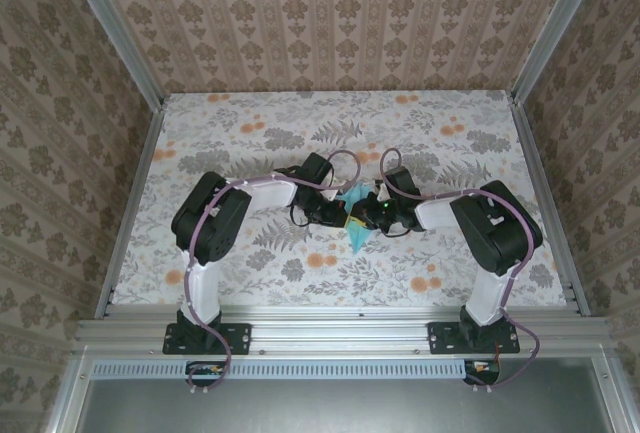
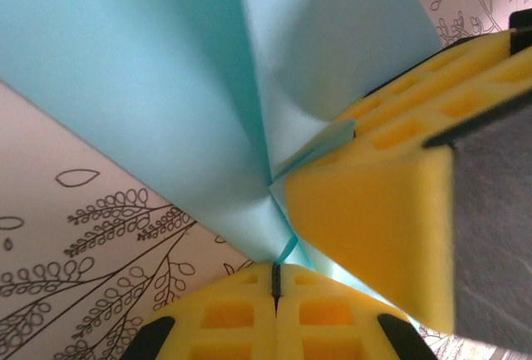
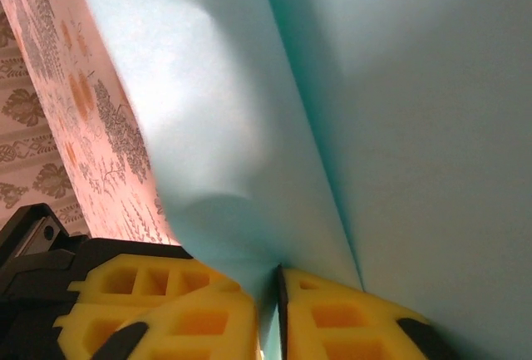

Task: Fold a paper plane with a square sheet of paper (pick it up from the middle)
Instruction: Fourth fold the wing at the center of the table.

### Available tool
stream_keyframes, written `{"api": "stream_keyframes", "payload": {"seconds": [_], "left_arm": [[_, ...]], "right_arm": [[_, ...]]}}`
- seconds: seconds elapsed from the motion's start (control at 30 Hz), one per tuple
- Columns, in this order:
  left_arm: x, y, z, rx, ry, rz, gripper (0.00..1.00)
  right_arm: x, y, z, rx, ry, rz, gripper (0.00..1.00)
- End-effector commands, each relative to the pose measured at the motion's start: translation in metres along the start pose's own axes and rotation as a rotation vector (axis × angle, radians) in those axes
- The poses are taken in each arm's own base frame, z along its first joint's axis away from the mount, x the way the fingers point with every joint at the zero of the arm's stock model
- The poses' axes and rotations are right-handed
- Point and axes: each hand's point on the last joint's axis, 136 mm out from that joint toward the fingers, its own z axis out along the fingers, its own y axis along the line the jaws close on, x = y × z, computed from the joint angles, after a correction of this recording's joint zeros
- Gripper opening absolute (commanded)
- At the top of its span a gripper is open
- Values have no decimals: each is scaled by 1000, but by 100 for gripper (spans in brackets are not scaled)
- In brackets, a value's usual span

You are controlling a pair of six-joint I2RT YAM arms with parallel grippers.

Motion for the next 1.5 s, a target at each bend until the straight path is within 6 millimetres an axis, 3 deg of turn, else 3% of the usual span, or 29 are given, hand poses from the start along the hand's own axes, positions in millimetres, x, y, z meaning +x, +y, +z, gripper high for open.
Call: {"api": "stream_keyframes", "payload": {"seconds": [0.0,0.2,0.47,0.6,0.9,1.23,1.47], "left_arm": [[29,37,14,-128,71,-78,2],[20,25,-1,-101,21,-76,6],[5,10,-32,-84,-71,-72,21],[-6,7,-45,-62,-136,-99,28],[-38,-5,-68,13,-251,-117,32],[-65,-16,-61,82,-262,-113,32],[-77,-19,-42,120,-225,-110,29]], "right_arm": [[13,-59,1,206,14,74,21],[15,-61,3,205,16,76,28],[17,-59,4,180,21,85,33],[17,-58,3,174,16,87,34],[18,-52,2,153,18,80,32],[18,-50,1,139,11,74,30],[19,-48,2,123,12,66,30]]}}
